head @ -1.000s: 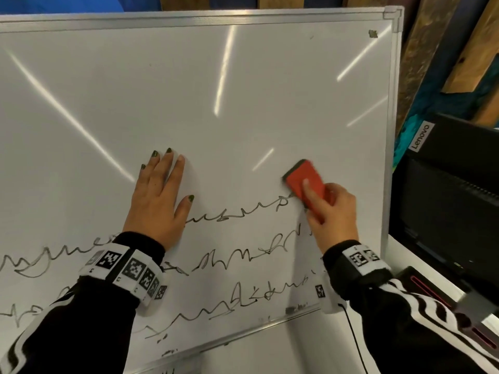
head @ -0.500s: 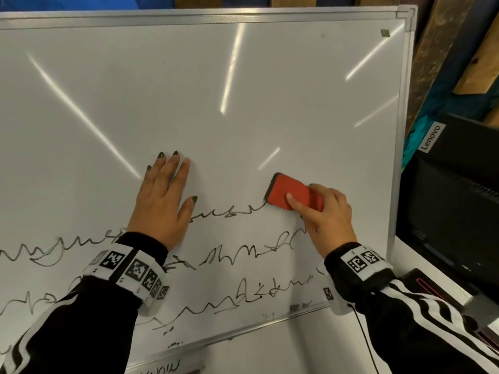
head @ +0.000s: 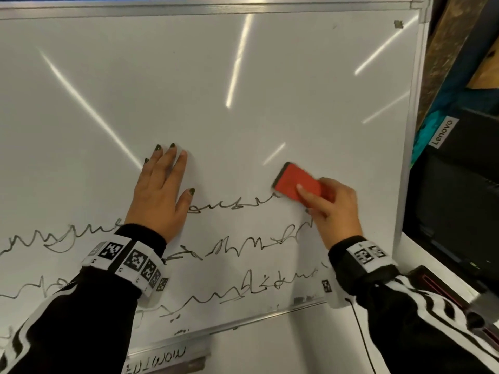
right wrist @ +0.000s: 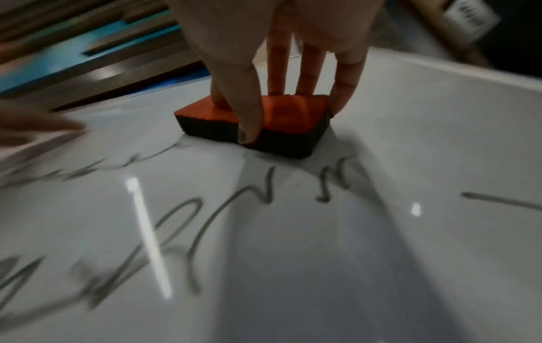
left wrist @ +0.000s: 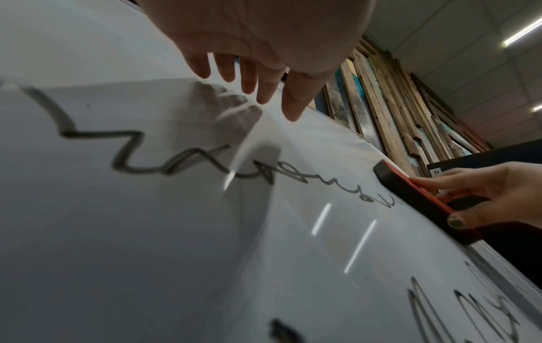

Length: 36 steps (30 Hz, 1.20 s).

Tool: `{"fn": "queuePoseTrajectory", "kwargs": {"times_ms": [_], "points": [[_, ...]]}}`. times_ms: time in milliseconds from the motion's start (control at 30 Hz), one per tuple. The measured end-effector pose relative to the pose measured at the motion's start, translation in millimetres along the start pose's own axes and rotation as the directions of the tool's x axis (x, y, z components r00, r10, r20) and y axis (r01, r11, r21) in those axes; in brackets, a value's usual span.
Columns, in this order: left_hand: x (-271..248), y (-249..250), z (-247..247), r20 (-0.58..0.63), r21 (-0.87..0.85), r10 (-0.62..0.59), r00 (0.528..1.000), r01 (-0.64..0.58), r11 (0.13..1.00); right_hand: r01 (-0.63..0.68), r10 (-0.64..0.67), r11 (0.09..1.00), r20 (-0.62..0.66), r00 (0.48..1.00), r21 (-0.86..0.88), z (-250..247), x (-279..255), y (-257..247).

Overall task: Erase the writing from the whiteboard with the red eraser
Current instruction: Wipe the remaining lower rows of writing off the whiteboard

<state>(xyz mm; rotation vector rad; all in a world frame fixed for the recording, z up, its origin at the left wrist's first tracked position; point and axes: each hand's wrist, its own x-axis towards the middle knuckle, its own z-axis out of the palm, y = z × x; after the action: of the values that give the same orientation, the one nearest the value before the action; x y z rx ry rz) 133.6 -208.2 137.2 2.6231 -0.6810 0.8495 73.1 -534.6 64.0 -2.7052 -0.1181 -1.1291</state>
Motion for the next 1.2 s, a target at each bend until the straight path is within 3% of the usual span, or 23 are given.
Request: {"fn": "queuePoseTrajectory", "kwargs": {"times_ms": [67, 133, 167, 333, 400, 467, 533, 567, 667, 767, 800, 900, 967, 1033, 1133, 1200], "points": [[-2, -2, -1, 0.002, 0.022, 0.002, 1.000, -0.002, 1.000, -0.131, 0.138, 0.986, -0.061, 0.989, 0.106, -3, 6, 15], [-2, -3, 0, 0.007, 0.031, 0.000, 1.000, 0.000, 1.000, -0.298, 0.322, 0.935, -0.107, 0.941, 0.192, -1, 10, 8], [-3, -3, 1, 0.009, 0.027, -0.002, 1.000, 0.002, 1.000, -0.315, 0.336, 0.931, -0.096, 0.937, 0.186, -1, 12, -4], [-4, 2, 9, 0.022, 0.008, -0.006, 1.000, 0.006, 1.000, -0.067, 0.067, 0.984, 0.010, 0.998, 0.163, 14, -15, -24], [-4, 1, 8, 0.026, 0.009, 0.004, 1.000, -0.005, 1.000, -0.137, 0.138, 0.981, 0.006, 0.990, 0.137, 3, -10, -6], [-3, -1, 6, 0.031, 0.008, 0.019, 0.999, -0.019, 1.000, -0.210, 0.206, 0.976, -0.079, 0.975, -0.053, -7, 1, 12], [-3, -2, 6, 0.037, 0.001, 0.017, 0.999, -0.018, 1.000, -0.281, 0.290, 0.955, -0.101, 0.952, 0.098, -8, 12, 17], [-3, -1, 6, 0.033, -0.003, 0.015, 0.999, -0.015, 1.000, -0.277, 0.285, 0.957, -0.099, 0.953, 0.091, -7, 14, 11], [-3, 3, 9, 0.018, -0.021, -0.008, 1.000, 0.008, 1.000, -0.181, 0.189, 0.976, -0.053, 0.981, 0.125, 4, 7, -29], [-4, 4, 10, 0.010, -0.025, -0.010, 1.000, 0.010, 1.000, 0.002, -0.005, 0.993, 0.022, 1.000, 0.118, 8, -15, -39], [-4, 4, 9, 0.011, -0.025, -0.004, 1.000, 0.005, 1.000, -0.031, 0.024, 0.989, 0.048, 0.999, 0.142, 3, -16, -29], [-3, 2, 8, 0.029, -0.015, 0.010, 1.000, -0.010, 1.000, -0.245, 0.258, 0.945, -0.034, 0.966, 0.216, -4, -5, -9], [-4, 1, 7, 0.036, -0.005, 0.009, 0.999, -0.009, 1.000, -0.291, 0.307, 0.935, -0.054, 0.950, 0.204, -3, 5, -21], [-4, 2, 7, 0.033, 0.001, 0.005, 0.999, -0.005, 1.000, -0.214, 0.223, 0.952, -0.018, 0.975, 0.218, 2, 6, -46], [-5, 2, 7, 0.018, -0.013, 0.017, 1.000, -0.017, 1.000, 0.043, -0.051, 0.991, 0.062, 0.997, 0.129, 15, -9, -66], [-6, -2, 3, -0.009, -0.019, 0.017, 1.000, -0.017, 1.000, 0.099, -0.105, 0.989, 0.047, 0.993, 0.108, 11, -8, -57]]}}
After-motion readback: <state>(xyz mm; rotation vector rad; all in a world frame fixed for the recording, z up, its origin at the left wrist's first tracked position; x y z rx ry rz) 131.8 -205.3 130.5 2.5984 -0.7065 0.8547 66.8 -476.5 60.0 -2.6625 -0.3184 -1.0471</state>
